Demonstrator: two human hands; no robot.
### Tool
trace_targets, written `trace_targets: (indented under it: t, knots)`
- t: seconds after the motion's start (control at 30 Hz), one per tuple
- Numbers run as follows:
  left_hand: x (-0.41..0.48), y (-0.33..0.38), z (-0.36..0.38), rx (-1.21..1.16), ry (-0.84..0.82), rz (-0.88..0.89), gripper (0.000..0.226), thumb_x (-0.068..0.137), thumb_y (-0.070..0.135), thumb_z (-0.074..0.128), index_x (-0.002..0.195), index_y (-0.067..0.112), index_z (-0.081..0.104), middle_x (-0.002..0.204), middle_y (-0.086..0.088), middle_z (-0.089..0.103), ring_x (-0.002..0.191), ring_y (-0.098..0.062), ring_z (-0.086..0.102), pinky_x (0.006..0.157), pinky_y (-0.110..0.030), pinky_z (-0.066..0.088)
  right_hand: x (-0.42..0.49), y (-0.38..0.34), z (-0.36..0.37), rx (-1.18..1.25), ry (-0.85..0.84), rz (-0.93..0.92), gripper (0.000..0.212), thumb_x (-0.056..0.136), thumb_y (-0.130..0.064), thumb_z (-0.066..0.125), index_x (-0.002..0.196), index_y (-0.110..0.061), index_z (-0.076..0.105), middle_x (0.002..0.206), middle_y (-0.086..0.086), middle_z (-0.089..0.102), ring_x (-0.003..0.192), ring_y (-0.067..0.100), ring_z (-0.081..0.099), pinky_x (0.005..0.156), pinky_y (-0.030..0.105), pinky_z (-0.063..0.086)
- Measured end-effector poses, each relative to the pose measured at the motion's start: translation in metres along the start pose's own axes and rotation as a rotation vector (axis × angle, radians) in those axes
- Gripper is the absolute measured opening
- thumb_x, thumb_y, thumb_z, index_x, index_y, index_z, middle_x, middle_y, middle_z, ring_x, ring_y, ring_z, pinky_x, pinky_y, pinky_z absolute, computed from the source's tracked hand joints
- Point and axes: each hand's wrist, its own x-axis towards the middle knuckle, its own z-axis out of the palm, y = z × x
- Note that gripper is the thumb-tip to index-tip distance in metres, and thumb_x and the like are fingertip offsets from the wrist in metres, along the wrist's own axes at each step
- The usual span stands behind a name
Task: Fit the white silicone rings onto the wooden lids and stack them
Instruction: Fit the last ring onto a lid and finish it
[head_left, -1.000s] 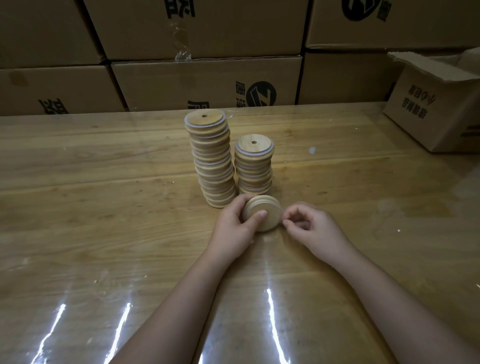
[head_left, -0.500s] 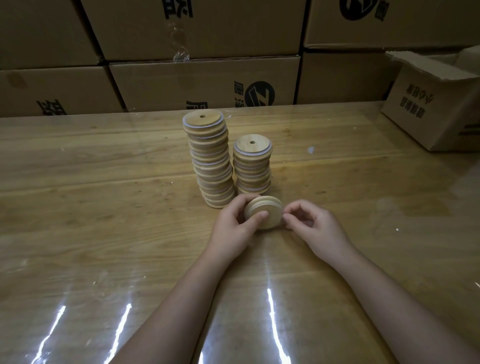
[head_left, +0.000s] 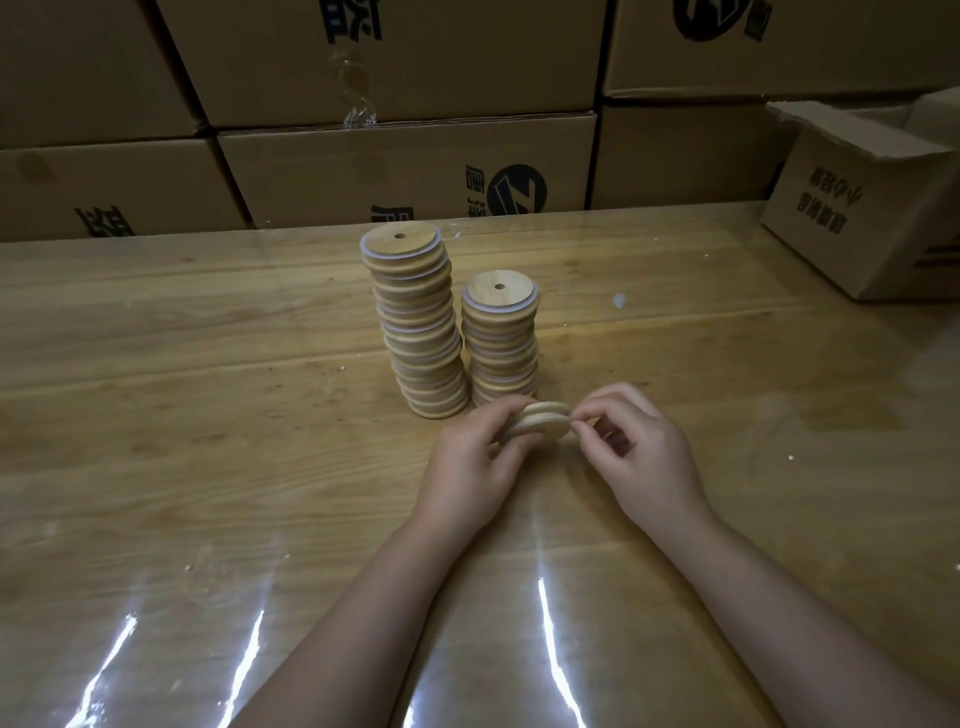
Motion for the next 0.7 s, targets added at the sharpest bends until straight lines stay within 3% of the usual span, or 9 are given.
trace_targets:
  t: [0.1, 0.2, 0.33, 0.43, 0.5, 0.57, 0.7]
  knots:
    - [-0.001, -0.003, 0.001, -0.071, -0.024, -0.092, 0.031, 0.080, 0.021, 0.068, 0.109, 0.013, 0.066, 0.099, 0.011, 0.067, 0.089, 0.002, 0.061, 0.081, -0.018, 0.047, 0.001, 0.000, 0.001, 0.046, -0.015, 0.021, 0.011, 0.082, -0.002, 0.066, 0.082, -0.014, 0.066, 0.087, -0.009, 0.058, 0.070, 0.004, 0.056, 0.059, 0.015, 0.043]
    - [0.002, -0.003, -0.001, -0.289, -0.045, -0.251, 0.029, 0.082, 0.010, 0.071, 0.109, 0.018, 0.062, 0.099, 0.004, 0.070, 0.085, -0.001, 0.064, 0.078, -0.023, 0.049, 0.002, 0.001, 0.002, 0.149, -0.066, 0.069, 0.015, 0.085, -0.005, 0.064, 0.091, -0.019, 0.063, 0.093, -0.010, 0.057, 0.077, 0.002, 0.058, 0.063, 0.012, 0.044]
    - [0.004, 0.000, -0.005, -0.585, -0.010, -0.370, 0.034, 0.083, 0.000, 0.065, 0.109, 0.021, 0.057, 0.083, -0.001, 0.072, 0.075, -0.007, 0.067, 0.063, -0.019, 0.052, -0.002, -0.002, 0.006, 0.194, -0.291, 0.090, 0.051, 0.077, -0.036, 0.069, 0.123, -0.034, 0.049, 0.113, -0.022, 0.050, 0.094, -0.002, 0.057, 0.074, 0.012, 0.048]
    - [0.004, 0.000, -0.007, -0.644, -0.004, -0.432, 0.020, 0.085, 0.004, 0.062, 0.100, 0.016, 0.058, 0.074, 0.000, 0.072, 0.062, -0.006, 0.065, 0.048, -0.015, 0.047, -0.004, 0.000, 0.008, 0.108, -0.364, 0.065, 0.071, 0.072, -0.048, 0.069, 0.136, -0.031, 0.041, 0.119, -0.028, 0.042, 0.100, 0.006, 0.057, 0.083, 0.026, 0.052]
    - [0.004, 0.000, -0.007, -0.642, -0.012, -0.462, 0.014, 0.087, 0.007, 0.060, 0.100, 0.013, 0.059, 0.071, 0.002, 0.072, 0.060, -0.006, 0.065, 0.048, -0.017, 0.049, -0.003, 0.000, 0.008, 0.118, -0.343, 0.085, 0.071, 0.072, -0.046, 0.071, 0.135, -0.030, 0.043, 0.117, -0.025, 0.044, 0.099, 0.008, 0.057, 0.083, 0.028, 0.052]
    - [0.004, 0.001, -0.006, -0.632, -0.020, -0.477, 0.013, 0.090, 0.013, 0.057, 0.102, 0.009, 0.060, 0.068, -0.001, 0.070, 0.055, -0.012, 0.065, 0.046, -0.021, 0.051, -0.003, 0.000, 0.008, 0.164, -0.330, 0.114, 0.063, 0.073, -0.043, 0.073, 0.130, -0.032, 0.048, 0.115, -0.023, 0.049, 0.099, 0.004, 0.056, 0.081, 0.020, 0.049]
    - [0.005, 0.004, -0.010, -0.676, -0.083, -0.512, 0.037, 0.081, 0.031, 0.058, 0.109, 0.007, 0.060, 0.078, -0.008, 0.071, 0.060, -0.021, 0.068, 0.052, -0.023, 0.053, 0.000, -0.003, 0.004, 0.319, -0.317, 0.246, 0.034, 0.077, -0.046, 0.065, 0.110, -0.042, 0.054, 0.107, -0.012, 0.063, 0.090, -0.004, 0.058, 0.076, 0.011, 0.045]
